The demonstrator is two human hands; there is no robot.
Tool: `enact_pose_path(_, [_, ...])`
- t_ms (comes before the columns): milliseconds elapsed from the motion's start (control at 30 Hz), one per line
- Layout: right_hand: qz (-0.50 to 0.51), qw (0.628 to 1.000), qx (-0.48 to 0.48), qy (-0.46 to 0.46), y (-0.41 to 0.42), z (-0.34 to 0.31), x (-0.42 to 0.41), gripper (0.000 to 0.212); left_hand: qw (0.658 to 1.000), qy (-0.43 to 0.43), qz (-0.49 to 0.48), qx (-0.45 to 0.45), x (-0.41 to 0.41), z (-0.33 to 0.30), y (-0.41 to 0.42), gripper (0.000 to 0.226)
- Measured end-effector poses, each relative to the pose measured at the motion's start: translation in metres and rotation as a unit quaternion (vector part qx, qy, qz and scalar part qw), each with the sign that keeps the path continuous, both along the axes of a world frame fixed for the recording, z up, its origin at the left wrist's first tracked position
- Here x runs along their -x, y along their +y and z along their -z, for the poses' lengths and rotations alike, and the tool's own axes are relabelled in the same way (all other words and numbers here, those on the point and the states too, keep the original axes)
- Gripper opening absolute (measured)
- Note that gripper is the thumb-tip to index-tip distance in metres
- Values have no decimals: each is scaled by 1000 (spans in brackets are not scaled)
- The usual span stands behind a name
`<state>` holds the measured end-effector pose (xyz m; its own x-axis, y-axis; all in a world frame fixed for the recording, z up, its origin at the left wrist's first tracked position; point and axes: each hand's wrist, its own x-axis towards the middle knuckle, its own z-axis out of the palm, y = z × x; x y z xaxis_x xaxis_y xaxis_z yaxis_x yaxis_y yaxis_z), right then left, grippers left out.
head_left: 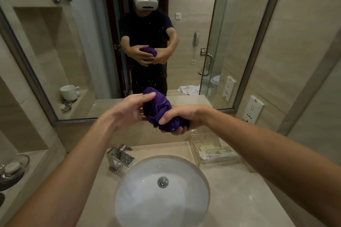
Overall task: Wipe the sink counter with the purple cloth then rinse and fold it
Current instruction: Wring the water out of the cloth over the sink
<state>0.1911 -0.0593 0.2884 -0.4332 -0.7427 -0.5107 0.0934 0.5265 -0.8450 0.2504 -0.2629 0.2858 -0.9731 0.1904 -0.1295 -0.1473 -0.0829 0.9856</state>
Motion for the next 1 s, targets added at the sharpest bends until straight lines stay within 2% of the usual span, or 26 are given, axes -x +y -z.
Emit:
enact_pose_path(33, [-9,999,18,-43,-1,1,0,44,1000,13,7,-8,2,0,0,76])
enact_pose_path(100, [-9,994,42,-105,-9,2,-3,36,998,43,-7,-42,6,-1,7,69])
enact_pose_path(200, [22,993,26,-113,-22,-2,-9,29,988,68,-94,-99,12,-3,23,30])
enact_pose_path(233, [32,996,4,-78,-25,-6,-12,27,981,62,-154,-104,13,-1,27,21])
enact_pose_path(300, [29,996,-54,58,-33,-11,-14,23,961,34,-261,-81,17,1,33,17])
enact_pose_path(367, [38,976,-103,186,-42,-9,-14,30,947,11,-319,-44,19,2,38,15])
enact_pose_path(433, [61,958,-130,249,-52,-1,-12,38,938,-7,-347,-25,20,8,41,13])
enact_pose_path(500, [70,946,-150,279,-60,10,-13,40,928,-25,-370,-20,22,16,40,11])
enact_pose_path(600, [87,928,-156,327,-68,26,-16,25,913,-41,-406,-5,28,31,36,11])
enact_pose_path(700, [94,916,-140,365,-75,40,-15,27,903,-47,-427,12,35,45,33,12])
enact_pose_path(833, [84,902,-151,394,-79,56,-13,21,882,-57,-466,41,43,60,31,21])
enact_pose_path(1000, [78,894,-141,417,-85,72,-13,18,870,-66,-484,67,51,73,28,13])
